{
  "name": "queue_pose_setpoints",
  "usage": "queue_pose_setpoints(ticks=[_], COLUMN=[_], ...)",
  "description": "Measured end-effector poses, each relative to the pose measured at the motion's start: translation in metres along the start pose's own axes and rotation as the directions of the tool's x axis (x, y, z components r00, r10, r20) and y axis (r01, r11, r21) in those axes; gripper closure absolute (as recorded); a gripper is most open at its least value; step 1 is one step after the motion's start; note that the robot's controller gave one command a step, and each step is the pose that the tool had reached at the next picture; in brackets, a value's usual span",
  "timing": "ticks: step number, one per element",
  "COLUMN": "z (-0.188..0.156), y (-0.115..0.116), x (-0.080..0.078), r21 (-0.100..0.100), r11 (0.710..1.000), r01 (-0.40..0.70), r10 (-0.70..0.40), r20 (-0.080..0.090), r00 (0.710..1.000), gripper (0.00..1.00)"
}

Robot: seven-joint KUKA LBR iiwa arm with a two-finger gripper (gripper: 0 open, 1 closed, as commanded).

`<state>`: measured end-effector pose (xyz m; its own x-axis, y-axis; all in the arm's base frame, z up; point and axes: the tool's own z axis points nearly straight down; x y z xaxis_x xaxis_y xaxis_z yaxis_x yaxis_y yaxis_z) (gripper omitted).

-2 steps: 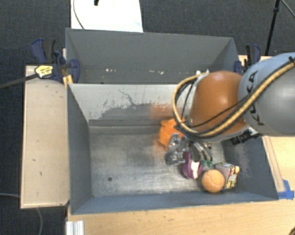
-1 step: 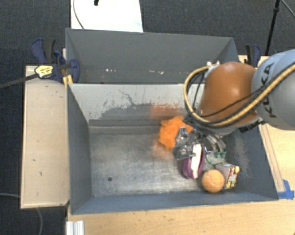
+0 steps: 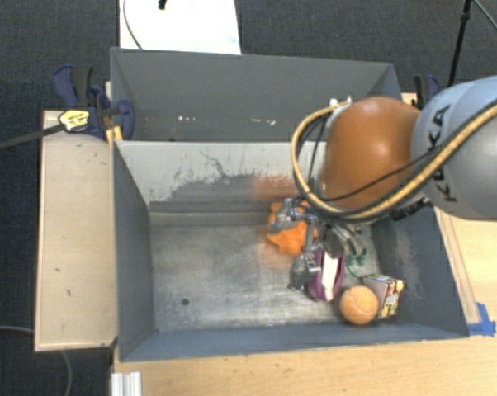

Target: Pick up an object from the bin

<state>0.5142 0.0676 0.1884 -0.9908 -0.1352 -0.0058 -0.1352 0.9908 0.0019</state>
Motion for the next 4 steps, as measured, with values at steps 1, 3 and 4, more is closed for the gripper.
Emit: queue_pose_setpoints(ticks=[1, 3, 4], z=[0.001, 0.012, 0.001], y=[-0.002, -0.017, -0.038], x=[0.0, -0.039, -0.047], r21=[0.001, 0.001, 0.001], r11=[1.0, 0.999, 1.0], r01=[-0.006, 0.051, 0.032], r10=[0.006, -0.051, -0.032], r20=[-0.001, -0.001, -0.001], r00=[1.0, 0.999, 1.0], gripper=[1.0, 1.0, 1.0])
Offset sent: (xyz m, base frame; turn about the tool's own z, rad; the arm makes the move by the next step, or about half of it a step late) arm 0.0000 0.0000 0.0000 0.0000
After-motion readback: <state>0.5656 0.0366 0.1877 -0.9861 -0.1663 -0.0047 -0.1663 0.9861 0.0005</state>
